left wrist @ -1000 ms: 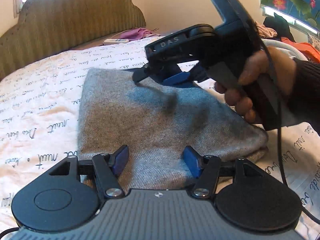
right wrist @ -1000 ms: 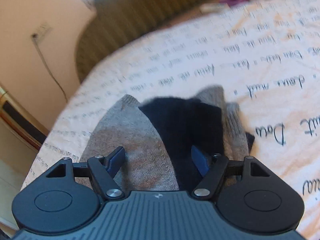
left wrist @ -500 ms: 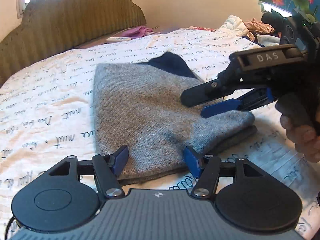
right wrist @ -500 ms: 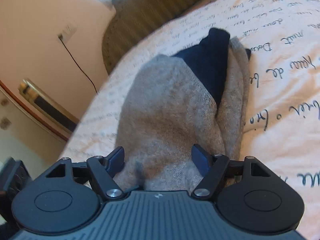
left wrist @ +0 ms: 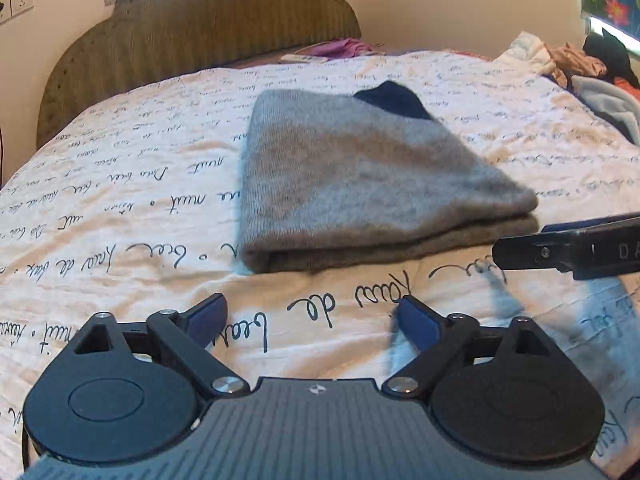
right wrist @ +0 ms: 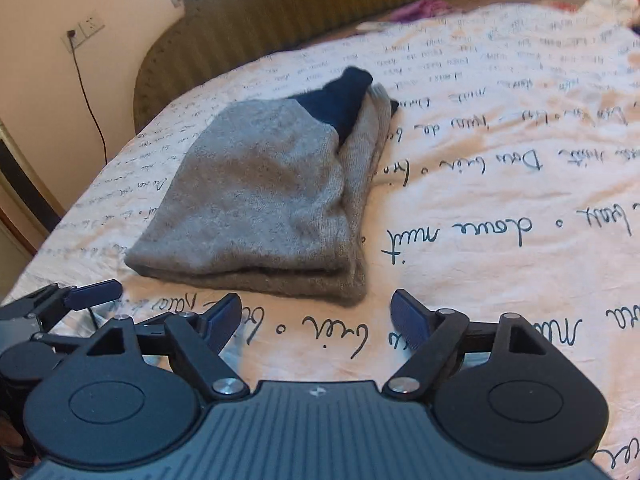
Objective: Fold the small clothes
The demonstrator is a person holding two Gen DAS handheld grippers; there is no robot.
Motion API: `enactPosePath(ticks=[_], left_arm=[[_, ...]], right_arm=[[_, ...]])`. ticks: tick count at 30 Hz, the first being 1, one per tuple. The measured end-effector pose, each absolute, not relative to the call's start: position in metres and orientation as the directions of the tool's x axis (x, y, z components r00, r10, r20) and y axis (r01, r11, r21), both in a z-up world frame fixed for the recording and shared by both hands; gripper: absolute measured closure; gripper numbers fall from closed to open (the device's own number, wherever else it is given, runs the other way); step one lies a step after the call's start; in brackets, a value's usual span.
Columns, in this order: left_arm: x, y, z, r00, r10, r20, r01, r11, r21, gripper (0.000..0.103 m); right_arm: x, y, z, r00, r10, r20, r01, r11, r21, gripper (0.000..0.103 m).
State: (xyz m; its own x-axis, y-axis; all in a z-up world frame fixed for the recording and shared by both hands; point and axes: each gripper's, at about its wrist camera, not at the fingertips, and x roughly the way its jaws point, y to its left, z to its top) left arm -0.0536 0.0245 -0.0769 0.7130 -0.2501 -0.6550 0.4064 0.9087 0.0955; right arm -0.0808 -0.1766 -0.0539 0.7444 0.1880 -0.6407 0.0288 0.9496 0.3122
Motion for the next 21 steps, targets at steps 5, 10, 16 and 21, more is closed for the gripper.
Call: enactPosePath(ticks=[5, 10, 16, 21], left_arm=[[-0.046, 0.031, -0.085, 0.711, -0.232, -0.664, 0.357, 0.932, 0.057, 0.000], [-0.053, 0.034, -0.086, 0.721, -0.239, -0.651, 0.352, 0.935, 0.048, 0.000], [-0.060, 0.038, -0.087, 0.737, -0.244, -0.631, 0.346, 0.937, 0.042, 0.000], [-0.055, 0.036, -0.085, 0.728, -0.231, -0.646, 0.339, 0.940, 0.046, 0.000]], right_arm=[[-0.072, -0.148, -0.062, 0.736, 0.025, -0.677, 0.043, 0.996, 0.083, 0.000], [-0.079, -0.148, -0.072, 0.777, 0.000, -0.629, 0.061, 0.995, 0.075, 0.000], [-0.084, -0.144, -0.071, 0.778, -0.047, -0.627, 0.105, 0.993, 0.056, 0.000], [-0.081, -0.142, -0.070, 0.766, -0.089, -0.637, 0.151, 0.988, 0.044, 0.000]])
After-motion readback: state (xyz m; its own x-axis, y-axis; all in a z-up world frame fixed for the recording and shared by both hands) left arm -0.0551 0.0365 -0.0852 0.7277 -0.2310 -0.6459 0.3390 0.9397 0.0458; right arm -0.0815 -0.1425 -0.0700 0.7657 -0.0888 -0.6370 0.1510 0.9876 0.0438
